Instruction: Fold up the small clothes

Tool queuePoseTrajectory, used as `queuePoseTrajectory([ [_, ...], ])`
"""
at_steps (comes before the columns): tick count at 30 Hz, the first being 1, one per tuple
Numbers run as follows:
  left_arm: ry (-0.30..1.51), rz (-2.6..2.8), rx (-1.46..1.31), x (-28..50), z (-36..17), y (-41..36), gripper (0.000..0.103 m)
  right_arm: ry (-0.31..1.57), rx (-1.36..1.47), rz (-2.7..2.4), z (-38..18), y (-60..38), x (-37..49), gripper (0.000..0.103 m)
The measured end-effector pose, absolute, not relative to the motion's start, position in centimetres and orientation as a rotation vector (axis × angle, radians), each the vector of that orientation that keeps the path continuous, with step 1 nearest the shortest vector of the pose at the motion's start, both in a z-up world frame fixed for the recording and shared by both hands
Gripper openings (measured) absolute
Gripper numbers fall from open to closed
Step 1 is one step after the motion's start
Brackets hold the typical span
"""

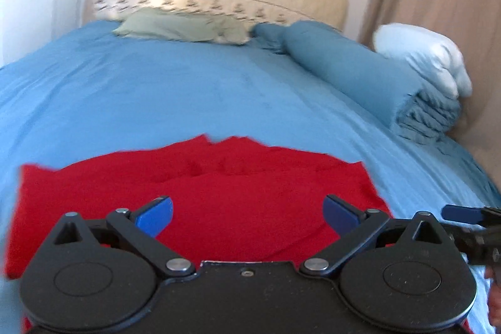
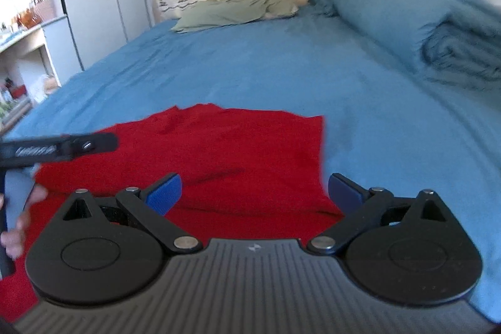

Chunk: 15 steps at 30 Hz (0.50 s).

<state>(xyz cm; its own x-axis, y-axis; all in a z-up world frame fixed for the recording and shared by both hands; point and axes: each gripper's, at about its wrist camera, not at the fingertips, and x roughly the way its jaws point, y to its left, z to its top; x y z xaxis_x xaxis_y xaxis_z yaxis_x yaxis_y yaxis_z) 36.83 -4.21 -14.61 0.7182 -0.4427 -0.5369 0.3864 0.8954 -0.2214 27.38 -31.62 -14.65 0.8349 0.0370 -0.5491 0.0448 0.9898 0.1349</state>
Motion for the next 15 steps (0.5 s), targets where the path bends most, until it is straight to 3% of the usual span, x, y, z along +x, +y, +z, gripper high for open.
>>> queuePoseTrajectory([
  [7, 0.684, -0.339, -0.077, 36.1, -16.8, 0.9, 0.103, 0.625, 0.286, 0.007, -16.9, -28.4, 31.6, 0.103],
  [15, 0.725, -0.351, -0.121, 35.5, -19.5, 3.3, 0.103, 0.676, 0.448, -0.079, -20.5, -27.6, 36.2, 0.075],
])
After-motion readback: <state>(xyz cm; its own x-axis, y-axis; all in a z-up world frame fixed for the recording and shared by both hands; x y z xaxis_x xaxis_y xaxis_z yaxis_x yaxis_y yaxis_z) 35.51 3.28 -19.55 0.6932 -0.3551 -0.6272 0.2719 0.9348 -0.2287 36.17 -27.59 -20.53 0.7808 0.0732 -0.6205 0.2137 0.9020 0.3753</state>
